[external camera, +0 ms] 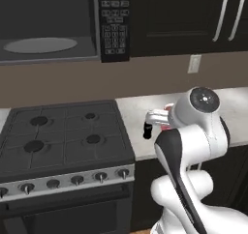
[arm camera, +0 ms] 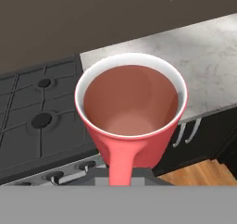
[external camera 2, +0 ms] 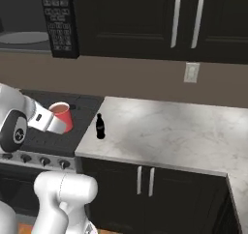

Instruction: Place the microwavable item in the microwave. Then, close the microwave door and press the start button.

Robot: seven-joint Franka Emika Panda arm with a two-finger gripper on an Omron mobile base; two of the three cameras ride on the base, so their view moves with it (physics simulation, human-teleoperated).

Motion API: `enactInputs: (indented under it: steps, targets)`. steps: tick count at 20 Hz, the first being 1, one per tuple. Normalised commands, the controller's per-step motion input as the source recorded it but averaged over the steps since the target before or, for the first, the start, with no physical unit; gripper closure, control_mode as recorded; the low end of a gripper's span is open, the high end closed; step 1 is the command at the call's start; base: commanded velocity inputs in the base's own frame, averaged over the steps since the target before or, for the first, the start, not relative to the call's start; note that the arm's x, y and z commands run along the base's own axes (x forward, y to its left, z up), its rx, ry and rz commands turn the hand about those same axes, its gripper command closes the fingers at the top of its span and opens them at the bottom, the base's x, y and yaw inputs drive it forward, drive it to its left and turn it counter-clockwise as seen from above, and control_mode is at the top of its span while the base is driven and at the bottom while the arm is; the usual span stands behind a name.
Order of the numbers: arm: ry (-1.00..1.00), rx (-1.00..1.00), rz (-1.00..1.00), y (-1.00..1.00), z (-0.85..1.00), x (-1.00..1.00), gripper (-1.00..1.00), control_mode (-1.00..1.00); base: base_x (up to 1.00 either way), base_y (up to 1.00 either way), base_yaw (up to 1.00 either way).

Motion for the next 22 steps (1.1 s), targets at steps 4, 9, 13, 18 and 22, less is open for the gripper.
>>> enactInputs:
  steps: [4, 9, 13, 18, 22]
  targets:
    - [0.0, 0.0, 0.0, 0.0, 0.0, 0.0, 1.0, 1.0, -0.06, 1.0, 0.0]
    - [0.0, 0.0, 0.0, 0.0, 0.0, 0.0, 1.0, 1.0, 0.12, 0.87, -0.01]
    - [0.0, 0.0, 0.0, 0.0, 0.0, 0.0, 1.0, 1.0, 0.19, 0.85, -0.04]
    - [0.0, 0.0, 0.0, 0.0, 0.0, 0.0, 1.0, 1.0, 0.46, 0.26, 0.0]
    - [0.0, 0.0, 0.0, 0.0, 0.0, 0.0, 1.0, 1.0, 0.44, 0.04, 0.0]
